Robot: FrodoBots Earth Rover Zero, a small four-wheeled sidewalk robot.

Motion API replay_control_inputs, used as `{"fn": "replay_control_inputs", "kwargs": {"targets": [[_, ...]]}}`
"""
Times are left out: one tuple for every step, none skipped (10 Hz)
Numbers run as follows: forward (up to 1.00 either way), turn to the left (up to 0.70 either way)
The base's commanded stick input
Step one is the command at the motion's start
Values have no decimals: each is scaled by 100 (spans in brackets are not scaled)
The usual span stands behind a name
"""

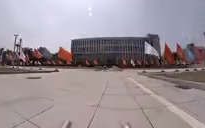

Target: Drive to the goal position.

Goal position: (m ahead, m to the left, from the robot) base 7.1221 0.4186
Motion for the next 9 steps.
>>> {"fn": "replay_control_inputs", "kwargs": {"targets": [[0,-77],[0,-77],[0,-77],[0,-77],[0,-76],[0,-61],[0,-22],[0,0],[0,0]]}}
